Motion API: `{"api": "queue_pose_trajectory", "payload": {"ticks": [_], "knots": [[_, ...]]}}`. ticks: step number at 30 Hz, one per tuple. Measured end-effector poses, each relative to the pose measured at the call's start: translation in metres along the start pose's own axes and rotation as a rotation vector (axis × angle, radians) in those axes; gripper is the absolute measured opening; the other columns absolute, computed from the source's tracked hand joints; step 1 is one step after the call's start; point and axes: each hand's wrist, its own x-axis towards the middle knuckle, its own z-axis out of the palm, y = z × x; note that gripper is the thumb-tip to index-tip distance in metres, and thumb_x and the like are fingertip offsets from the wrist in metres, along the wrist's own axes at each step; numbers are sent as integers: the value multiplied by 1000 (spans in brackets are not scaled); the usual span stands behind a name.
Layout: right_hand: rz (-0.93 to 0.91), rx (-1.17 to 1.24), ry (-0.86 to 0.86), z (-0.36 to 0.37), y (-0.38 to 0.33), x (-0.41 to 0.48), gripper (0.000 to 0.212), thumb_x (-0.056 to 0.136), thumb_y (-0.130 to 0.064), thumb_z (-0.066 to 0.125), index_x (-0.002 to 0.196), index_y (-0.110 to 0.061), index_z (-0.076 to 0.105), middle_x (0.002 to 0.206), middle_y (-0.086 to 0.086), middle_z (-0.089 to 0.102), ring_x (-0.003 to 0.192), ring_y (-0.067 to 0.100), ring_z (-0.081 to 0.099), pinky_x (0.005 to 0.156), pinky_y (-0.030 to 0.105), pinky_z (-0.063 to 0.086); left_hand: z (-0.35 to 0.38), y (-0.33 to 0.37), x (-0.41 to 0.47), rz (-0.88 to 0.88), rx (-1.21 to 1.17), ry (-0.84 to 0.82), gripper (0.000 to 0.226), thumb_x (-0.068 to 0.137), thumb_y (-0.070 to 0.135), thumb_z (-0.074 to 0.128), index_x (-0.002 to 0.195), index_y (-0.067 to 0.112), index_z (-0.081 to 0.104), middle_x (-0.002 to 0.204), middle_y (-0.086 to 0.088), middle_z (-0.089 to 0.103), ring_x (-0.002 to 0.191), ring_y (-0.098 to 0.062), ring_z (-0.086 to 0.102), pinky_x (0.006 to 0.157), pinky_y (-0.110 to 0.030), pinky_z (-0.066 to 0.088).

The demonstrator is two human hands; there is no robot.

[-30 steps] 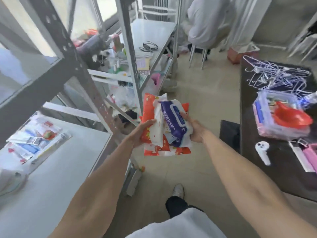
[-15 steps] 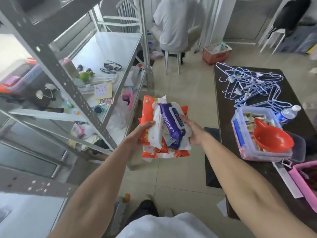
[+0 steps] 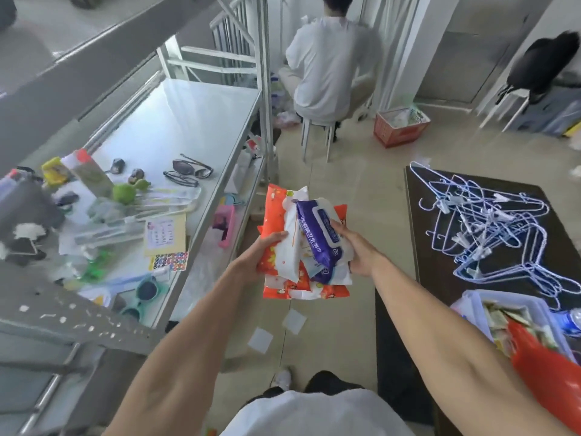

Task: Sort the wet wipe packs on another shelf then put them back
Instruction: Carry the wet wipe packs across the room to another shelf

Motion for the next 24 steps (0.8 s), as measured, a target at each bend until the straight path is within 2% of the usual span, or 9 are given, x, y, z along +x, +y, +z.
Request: {"api": "queue_pose_trajectory", "payload": {"ticks": [3, 8, 11, 14, 17, 19, 22, 24], "knots": [[6, 41, 0, -20, -36, 27, 44, 90, -51, 64, 109, -14, 77, 120, 15, 71, 103, 31, 68, 102, 46, 49, 5, 37, 46, -28, 50, 11, 65, 91, 39, 73, 145, 11, 51, 100, -5, 79, 80, -22, 79, 61, -35, 63], [34, 80, -4, -65, -98, 84, 45, 80, -54, 72, 102, -15, 81, 113, 11, 74, 100, 29, 69, 100, 45, 50, 16, 91, 138, -42, 94, 14, 58, 89, 43, 73, 137, 15, 57, 111, -7, 78, 99, -27, 75, 94, -48, 60], [49, 88, -37, -96, -141, 122, 45, 81, -53, 70, 102, -14, 81, 111, 11, 75, 99, 29, 70, 97, 45, 52, 26, 122, 190, -46, 67, 23, 54, 90, 42, 73, 136, 16, 58, 119, -9, 76, 106, -29, 74, 96, -48, 59], [64, 87, -77, -123, -187, 160, 50, 84, -53, 69, 113, -13, 76, 120, 13, 71, 105, 31, 68, 108, 50, 45, 36, 157, 232, -54, 57, 50, 55, 89, 42, 74, 135, 17, 59, 120, -9, 77, 109, -30, 74, 99, -50, 57], [75, 69, -101, -138, -231, 193, 53, 87, -52, 66, 123, -12, 70, 124, 14, 69, 108, 31, 66, 111, 51, 42, 37, 190, 267, -38, 57, 92, 76, 80, 46, 83, 142, 17, 53, 131, -12, 72, 122, -35, 68, 109, -56, 49], [80, 66, -125, -142, -256, 213, 49, 89, -50, 64, 118, -12, 73, 119, 13, 71, 105, 30, 68, 106, 48, 46, 34, 206, 289, -23, 46, 107, 93, 70, 50, 89, 147, 18, 48, 138, -15, 68, 130, -40, 61, 113, -62, 44], [92, 45, -139, -148, -284, 248, 45, 86, -50, 65, 111, -14, 78, 119, 12, 72, 105, 29, 68, 103, 46, 49, 24, 226, 319, -15, -5, 149, 95, 69, 49, 90, 147, 20, 47, 136, -13, 69, 128, -39, 63, 110, -62, 46], [117, 9, -155, -150, -298, 274, 47, 84, -51, 68, 113, -15, 78, 123, 12, 71, 108, 30, 67, 104, 47, 49, 13, 236, 339, -12, -35, 146, 97, 68, 49, 91, 149, 20, 45, 139, -14, 67, 131, -40, 61, 112, -64, 44]]}}
